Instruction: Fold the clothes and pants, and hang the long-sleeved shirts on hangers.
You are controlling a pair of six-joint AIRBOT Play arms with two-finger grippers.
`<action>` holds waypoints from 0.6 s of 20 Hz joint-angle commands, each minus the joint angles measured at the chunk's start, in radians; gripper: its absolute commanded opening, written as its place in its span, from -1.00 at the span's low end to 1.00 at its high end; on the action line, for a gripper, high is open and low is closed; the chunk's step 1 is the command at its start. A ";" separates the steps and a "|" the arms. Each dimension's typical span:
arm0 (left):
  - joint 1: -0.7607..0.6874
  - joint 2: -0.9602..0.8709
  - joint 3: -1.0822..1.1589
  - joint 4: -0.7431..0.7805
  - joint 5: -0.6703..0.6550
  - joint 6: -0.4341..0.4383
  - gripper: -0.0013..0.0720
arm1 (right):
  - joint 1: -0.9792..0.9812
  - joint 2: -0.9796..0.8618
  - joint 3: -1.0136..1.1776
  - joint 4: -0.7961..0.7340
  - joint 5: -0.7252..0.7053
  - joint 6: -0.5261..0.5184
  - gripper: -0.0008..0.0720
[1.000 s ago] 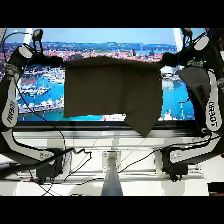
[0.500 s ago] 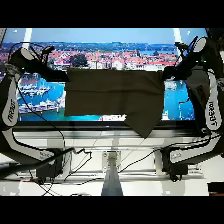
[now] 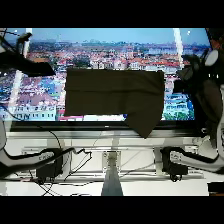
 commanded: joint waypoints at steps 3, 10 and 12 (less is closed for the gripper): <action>0.062 0.152 -0.074 -0.013 0.008 -0.002 0.68 | -0.014 0.259 -0.478 0.203 -0.127 0.058 0.04; 0.062 0.118 -0.307 0.051 0.144 -0.003 0.68 | -0.014 0.262 -0.691 0.258 -0.319 0.140 0.04; 0.061 0.081 -0.360 0.050 0.156 -0.003 0.67 | -0.013 0.250 -0.713 0.322 -0.381 0.127 0.04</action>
